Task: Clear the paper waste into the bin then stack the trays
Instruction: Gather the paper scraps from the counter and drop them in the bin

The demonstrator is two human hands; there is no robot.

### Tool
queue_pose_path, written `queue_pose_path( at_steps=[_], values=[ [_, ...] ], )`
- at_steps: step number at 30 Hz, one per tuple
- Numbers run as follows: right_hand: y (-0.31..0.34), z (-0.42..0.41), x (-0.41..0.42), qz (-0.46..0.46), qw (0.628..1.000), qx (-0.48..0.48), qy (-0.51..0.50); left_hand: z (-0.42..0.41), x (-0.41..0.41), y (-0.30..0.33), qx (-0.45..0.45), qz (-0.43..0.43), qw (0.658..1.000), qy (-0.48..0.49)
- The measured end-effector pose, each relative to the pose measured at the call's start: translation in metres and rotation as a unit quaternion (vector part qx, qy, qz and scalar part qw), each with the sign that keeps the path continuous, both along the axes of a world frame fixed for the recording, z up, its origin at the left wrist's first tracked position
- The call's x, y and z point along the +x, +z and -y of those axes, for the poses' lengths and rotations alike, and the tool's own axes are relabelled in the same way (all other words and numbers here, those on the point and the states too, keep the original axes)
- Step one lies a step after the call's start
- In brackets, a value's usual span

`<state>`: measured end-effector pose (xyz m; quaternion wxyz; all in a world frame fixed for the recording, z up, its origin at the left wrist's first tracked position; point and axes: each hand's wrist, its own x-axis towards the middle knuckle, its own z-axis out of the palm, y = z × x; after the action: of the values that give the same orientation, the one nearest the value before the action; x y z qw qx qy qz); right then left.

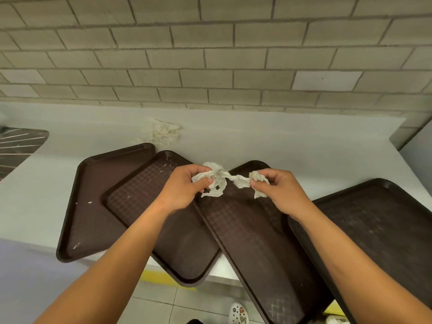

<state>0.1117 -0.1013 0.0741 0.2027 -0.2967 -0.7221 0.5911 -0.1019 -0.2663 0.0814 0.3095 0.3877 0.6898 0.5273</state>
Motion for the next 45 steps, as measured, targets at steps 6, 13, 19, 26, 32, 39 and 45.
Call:
queue_pose_path(
  at_steps=[6, 13, 19, 26, 32, 39, 45],
  values=[
    [0.007, 0.023, 0.027, -0.018, 1.0, -0.011, -0.018, 0.014, 0.023, 0.01, 0.01, -0.014, 1.0, -0.002],
    [0.009, 0.062, 0.07, -0.037, 0.999, -0.004, -0.023, 0.05, 0.072, 0.014, 0.03, -0.002, 0.999, -0.016],
    [0.008, 0.097, 0.122, -0.03, 0.999, 0.009, -0.031, 0.081, 0.12, 0.004, 0.021, -0.016, 0.999, -0.017],
    [0.014, 0.104, 0.188, -0.03, 0.998, 0.027, -0.052, 0.086, 0.178, 0.01, 0.018, -0.01, 0.999, -0.026],
    [0.02, 0.081, 0.24, -0.018, 0.997, 0.039, -0.063, 0.068, 0.226, 0.017, 0.012, 0.001, 0.999, -0.029],
    [0.018, 0.033, 0.303, -0.026, 0.998, 0.021, -0.047, 0.028, 0.298, 0.018, 0.004, -0.004, 1.0, -0.003],
    [0.018, -0.011, 0.365, -0.034, 0.999, 0.019, -0.014, -0.005, 0.371, 0.011, 0.003, 0.009, 1.0, 0.021]
  ],
)
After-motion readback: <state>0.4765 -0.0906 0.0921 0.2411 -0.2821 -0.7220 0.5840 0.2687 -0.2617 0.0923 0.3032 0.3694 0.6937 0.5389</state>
